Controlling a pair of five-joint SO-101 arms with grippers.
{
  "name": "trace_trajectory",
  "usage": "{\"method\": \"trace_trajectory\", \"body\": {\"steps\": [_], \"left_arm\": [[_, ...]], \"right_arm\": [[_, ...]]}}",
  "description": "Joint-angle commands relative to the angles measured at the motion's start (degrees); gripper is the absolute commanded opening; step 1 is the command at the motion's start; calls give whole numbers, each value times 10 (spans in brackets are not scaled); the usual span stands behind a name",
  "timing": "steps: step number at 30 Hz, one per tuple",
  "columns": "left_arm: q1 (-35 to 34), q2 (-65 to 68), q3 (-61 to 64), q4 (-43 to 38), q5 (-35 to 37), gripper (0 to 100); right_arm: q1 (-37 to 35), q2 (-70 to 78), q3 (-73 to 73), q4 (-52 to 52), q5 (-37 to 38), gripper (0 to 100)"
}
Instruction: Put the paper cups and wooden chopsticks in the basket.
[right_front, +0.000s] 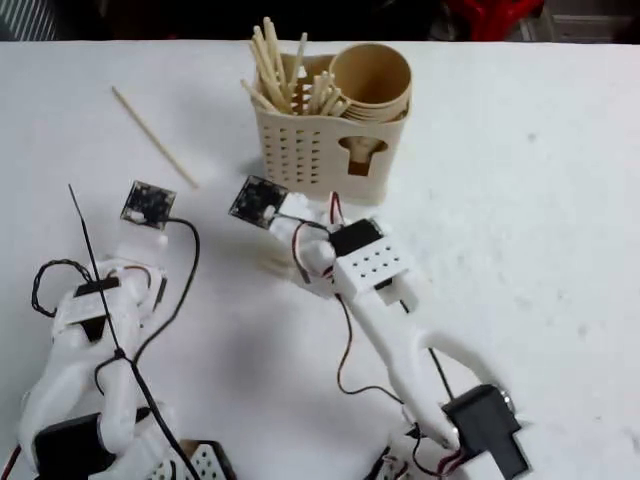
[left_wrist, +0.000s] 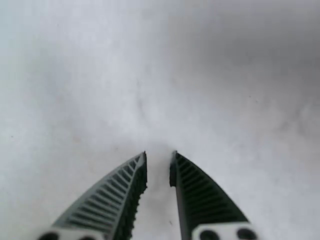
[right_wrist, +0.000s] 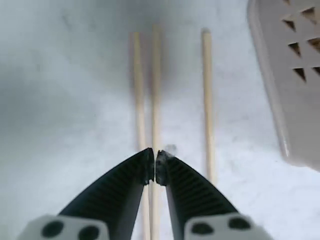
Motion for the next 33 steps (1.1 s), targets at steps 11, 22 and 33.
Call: {"method": "trace_trajectory", "body": {"steps": [11,22,33], "left_arm": [[9,-18,1,-9,-6,98],[9,-18,1,-9,-6,98],[9,-18,1,-9,-6,98]], "right_arm": [[-6,88,27,-136,-7,133],[3,101,32,-149,-3,133],[13,168,6,-145,-4,131]]}}
